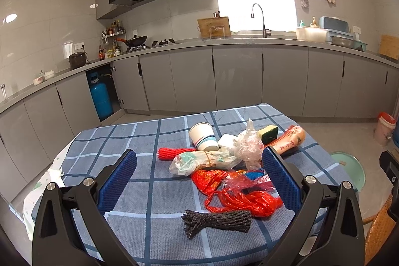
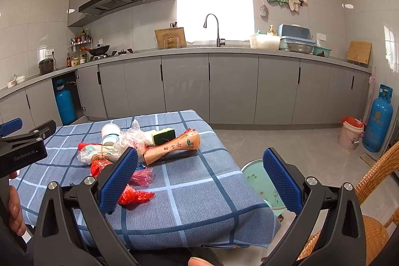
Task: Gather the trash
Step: 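Grasp the dark mesh scrubber with the left tool while the right tool grasps the red bag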
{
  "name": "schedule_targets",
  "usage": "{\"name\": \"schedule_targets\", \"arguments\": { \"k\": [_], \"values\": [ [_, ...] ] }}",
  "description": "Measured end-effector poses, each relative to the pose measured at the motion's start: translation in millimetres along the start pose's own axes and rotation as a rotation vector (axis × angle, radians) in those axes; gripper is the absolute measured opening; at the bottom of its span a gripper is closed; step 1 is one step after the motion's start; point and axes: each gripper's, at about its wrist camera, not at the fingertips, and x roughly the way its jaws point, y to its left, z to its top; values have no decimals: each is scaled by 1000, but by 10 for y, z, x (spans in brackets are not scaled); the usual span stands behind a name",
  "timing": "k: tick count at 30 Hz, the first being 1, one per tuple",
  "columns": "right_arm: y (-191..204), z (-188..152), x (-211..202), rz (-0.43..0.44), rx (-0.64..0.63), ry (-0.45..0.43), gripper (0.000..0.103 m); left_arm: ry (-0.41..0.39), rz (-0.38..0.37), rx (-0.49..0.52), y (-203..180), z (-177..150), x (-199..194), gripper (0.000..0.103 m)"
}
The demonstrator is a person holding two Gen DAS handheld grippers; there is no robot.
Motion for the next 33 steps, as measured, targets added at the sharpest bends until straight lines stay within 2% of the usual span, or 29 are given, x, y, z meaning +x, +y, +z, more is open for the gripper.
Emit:
{"name": "schedule_targets", "arguments": {
  "k": [3, 9, 14, 17, 22, 28, 31, 33],
  "values": [
    [-19, 5, 40, 0, 7, 9, 98, 28, 23, 1, 68, -16, 99, 99],
    [26, -82, 354, 21, 16, 33, 98, 77, 84, -36, 434, -112, 399, 99],
    [284, -206, 638, 75, -29, 95, 98, 146, 107, -26, 594, -351, 599, 99],
    [481, -308, 821, 126, -58, 141, 97, 215, 110, -22, 647, -582, 735, 99],
    [834, -504, 1143, 210, -113, 222, 88, 317, 81, -26, 636, -863, 926, 99],
    [1010, -667, 1410, 267, -129, 299, 79, 334, 28, -30, 559, -947, 957, 99],
    [1027, -745, 1536, 291, -125, 346, 68, 356, 5, -26, 503, -987, 1015, 99],
    [1031, -794, 1590, 311, -126, 370, 57, 367, -19, -28, 472, -999, 1050, 99]
  ]
}}
